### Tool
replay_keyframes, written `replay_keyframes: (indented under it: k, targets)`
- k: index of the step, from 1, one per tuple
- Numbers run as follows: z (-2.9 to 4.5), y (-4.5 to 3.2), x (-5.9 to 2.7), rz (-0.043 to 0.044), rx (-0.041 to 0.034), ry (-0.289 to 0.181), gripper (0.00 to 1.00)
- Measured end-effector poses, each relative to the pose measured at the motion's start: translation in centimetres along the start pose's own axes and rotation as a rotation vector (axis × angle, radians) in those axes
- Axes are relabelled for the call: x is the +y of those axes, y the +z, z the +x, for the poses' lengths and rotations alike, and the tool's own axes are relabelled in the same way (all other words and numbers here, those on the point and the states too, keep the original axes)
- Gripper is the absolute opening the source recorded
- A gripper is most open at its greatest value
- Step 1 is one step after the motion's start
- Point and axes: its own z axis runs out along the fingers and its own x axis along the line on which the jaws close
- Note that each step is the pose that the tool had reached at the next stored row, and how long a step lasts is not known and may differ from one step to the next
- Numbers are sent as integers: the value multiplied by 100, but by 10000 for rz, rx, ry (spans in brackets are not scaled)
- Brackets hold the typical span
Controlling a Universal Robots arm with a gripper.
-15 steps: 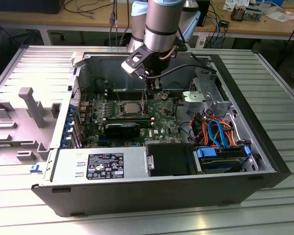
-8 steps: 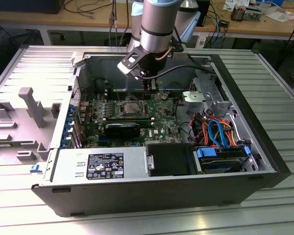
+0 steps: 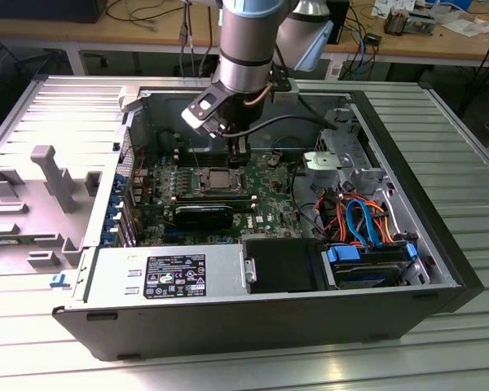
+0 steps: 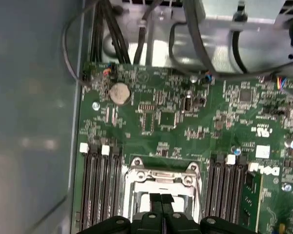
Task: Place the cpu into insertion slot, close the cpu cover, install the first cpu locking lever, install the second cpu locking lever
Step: 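Close the cpu cover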
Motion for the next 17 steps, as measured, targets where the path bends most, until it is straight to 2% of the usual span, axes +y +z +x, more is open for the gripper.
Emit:
replay_keyframes:
  k: [3, 4, 5, 6, 8, 17]
  targets:
    - [3, 40, -59, 1, -1, -5, 11]
    - [7, 94, -165, 2, -4, -8, 11]
    - [-23, 201, -302, 0, -1, -10, 11]
    - [-25, 237, -313, 1, -2, -15, 11]
    - [-31, 257, -319, 2, -4, -22, 11]
    - [-39, 268, -319, 1, -4, -28, 11]
